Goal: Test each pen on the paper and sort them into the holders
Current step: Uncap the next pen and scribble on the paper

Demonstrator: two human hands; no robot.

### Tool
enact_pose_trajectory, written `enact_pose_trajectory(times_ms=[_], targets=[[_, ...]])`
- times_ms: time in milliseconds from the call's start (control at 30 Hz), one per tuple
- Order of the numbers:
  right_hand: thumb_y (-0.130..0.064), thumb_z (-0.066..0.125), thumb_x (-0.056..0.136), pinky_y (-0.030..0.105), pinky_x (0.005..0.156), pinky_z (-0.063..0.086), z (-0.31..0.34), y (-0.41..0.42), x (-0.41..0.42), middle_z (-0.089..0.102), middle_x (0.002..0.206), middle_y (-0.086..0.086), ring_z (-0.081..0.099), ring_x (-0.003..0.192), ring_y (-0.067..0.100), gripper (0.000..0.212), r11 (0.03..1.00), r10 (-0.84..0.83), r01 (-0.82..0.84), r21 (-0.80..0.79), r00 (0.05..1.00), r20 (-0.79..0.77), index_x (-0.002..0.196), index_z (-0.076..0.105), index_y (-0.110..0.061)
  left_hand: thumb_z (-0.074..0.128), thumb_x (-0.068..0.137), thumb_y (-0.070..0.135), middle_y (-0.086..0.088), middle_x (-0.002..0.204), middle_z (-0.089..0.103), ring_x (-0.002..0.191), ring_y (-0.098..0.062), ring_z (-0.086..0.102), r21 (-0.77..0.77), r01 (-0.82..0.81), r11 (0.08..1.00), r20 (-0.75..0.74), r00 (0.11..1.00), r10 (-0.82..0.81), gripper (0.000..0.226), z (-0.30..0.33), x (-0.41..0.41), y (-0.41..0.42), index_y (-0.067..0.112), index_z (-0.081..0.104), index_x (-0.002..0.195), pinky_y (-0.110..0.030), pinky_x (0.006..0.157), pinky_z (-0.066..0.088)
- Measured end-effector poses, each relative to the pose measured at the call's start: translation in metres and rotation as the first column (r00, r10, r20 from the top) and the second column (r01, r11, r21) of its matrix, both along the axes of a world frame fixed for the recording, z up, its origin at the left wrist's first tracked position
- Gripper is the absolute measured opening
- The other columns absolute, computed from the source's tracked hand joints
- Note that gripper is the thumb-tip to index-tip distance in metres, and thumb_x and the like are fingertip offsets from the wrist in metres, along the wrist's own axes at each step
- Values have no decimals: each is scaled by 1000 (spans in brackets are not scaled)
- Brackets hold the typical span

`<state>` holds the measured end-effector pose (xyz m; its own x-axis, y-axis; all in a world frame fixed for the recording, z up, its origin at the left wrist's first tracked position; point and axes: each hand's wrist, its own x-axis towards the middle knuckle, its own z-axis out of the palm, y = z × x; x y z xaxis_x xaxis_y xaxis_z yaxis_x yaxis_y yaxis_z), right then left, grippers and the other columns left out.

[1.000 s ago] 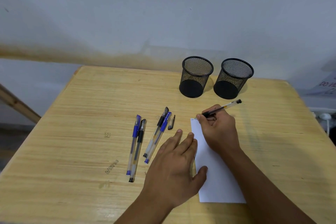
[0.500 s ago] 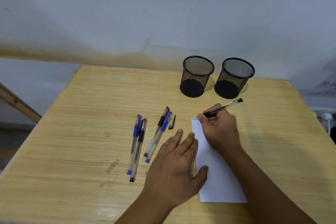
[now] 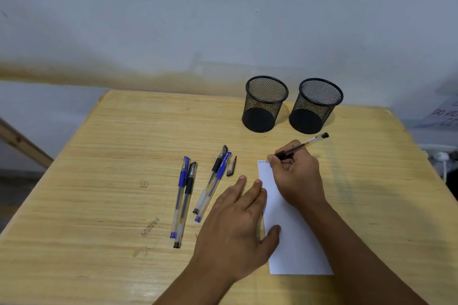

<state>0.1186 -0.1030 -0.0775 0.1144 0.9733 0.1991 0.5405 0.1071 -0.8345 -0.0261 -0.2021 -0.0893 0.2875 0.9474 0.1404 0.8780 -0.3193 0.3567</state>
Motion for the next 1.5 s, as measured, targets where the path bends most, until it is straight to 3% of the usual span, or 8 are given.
enact_pose_trajectory(times_ms=[233,400,633,700,800,1000,1300,1500], targets=[[-13,68,88,33,74,56,4,3,9,72,77,3,70,75,17,5,995,-37,7,-104,957,-287,88,64,-11,39,85,65,11,157,30,149,-11,9,-3,-18,1000,16,1000,18,74,3,1,1,26,37,148,-25,114,3],[1,63,89,34,70,51,24,12,18,65,72,12,58,70,24,6,971,-25,-109,-213,840,-542,93,62,5,39,82,64,9,155,34,149,-12,13,0,-15,1000,21,1000,15,78,8,2,3,21,38,147,-28,119,15],[-7,71,85,30,71,54,34,-1,14,71,73,7,66,70,16,8,970,16,-135,-201,863,-504,92,67,-5,49,82,60,8,141,50,140,-17,34,17,13,1000,74,997,-15,64,11,2,6,20,53,132,-30,114,29],[-8,72,84,29,72,54,36,-6,15,71,76,9,68,75,18,7,971,24,-145,-192,853,-522,89,67,-7,57,83,53,9,123,57,121,-9,48,20,-13,1000,196,980,9,52,17,0,6,19,58,122,-24,100,41],[-8,72,84,29,73,55,38,-15,18,72,77,10,69,76,18,6,971,26,-146,-187,851,-525,89,68,-8,62,86,47,12,117,58,107,0,47,33,-149,988,298,945,133,45,26,-5,9,24,60,124,-8,81,37],[-10,72,85,29,72,55,40,-32,23,74,79,12,70,77,19,6,968,7,-143,-208,841,-542,89,68,-8,60,84,34,7,76,52,78,-20,54,97,-335,937,133,938,321,16,32,-31,46,20,67,79,-32,67,45],[-10,70,85,34,77,57,41,-48,33,75,81,9,71,80,24,7,963,4,-144,-229,854,-521,92,67,-9,56,86,36,6,74,43,75,-17,47,74,-309,948,-20,950,311,26,34,-40,62,18,62,68,-31,57,42],[-9,71,85,36,79,58,42,-53,36,74,80,9,69,75,19,7,962,-5,-140,-235,850,-527,92,67,-9,57,81,23,7,66,46,66,-17,43,271,-288,918,-102,940,325,21,31,-36,60,18,64,62,-27,47,33]])
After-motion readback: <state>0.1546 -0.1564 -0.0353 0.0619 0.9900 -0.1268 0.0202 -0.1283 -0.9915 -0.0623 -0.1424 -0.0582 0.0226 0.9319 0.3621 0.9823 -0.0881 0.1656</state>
